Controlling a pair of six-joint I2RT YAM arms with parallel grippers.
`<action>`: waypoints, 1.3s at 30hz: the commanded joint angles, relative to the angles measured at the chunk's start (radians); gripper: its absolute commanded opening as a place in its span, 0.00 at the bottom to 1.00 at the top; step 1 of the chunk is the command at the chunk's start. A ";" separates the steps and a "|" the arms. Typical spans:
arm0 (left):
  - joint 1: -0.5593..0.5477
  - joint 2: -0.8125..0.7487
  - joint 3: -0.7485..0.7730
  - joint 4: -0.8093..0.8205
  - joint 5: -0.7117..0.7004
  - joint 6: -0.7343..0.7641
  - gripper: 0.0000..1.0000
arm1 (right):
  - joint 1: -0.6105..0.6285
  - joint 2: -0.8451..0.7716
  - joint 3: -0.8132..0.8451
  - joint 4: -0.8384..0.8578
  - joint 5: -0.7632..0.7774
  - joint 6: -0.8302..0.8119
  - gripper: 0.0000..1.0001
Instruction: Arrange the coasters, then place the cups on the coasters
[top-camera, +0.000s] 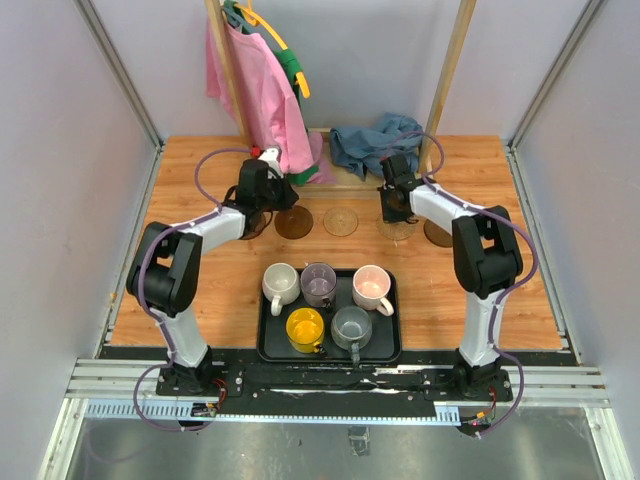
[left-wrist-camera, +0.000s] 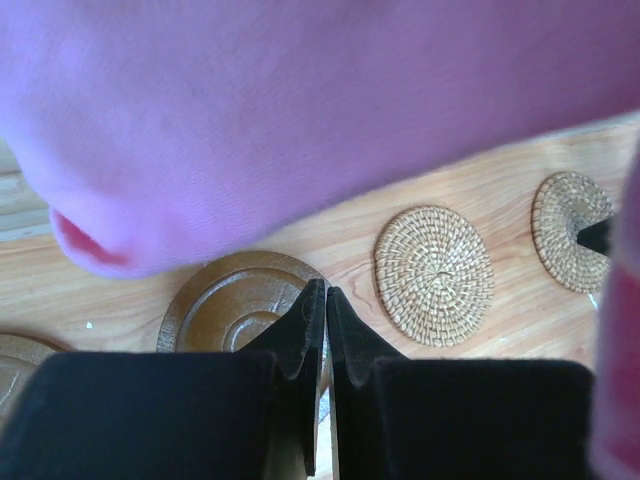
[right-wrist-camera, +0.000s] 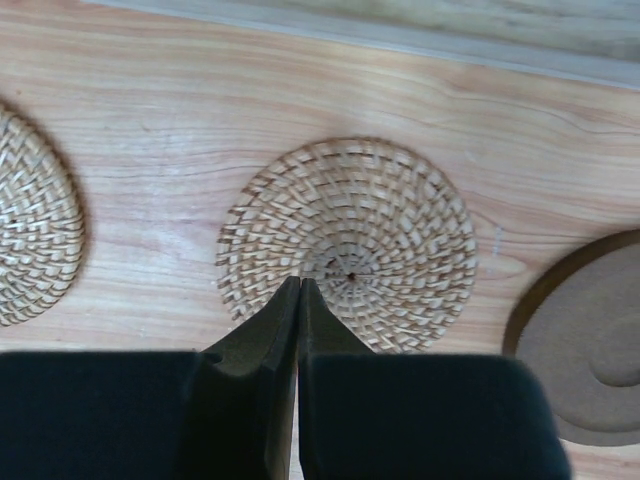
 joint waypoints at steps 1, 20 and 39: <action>0.004 -0.062 -0.044 0.039 0.027 -0.007 0.08 | -0.038 -0.041 -0.007 -0.010 0.041 0.025 0.02; 0.005 -0.236 -0.238 0.000 -0.101 -0.037 0.06 | -0.048 0.051 -0.011 -0.009 -0.080 0.031 0.02; 0.005 -0.260 -0.263 -0.027 -0.157 -0.032 0.06 | 0.003 0.093 0.058 -0.025 -0.111 0.017 0.02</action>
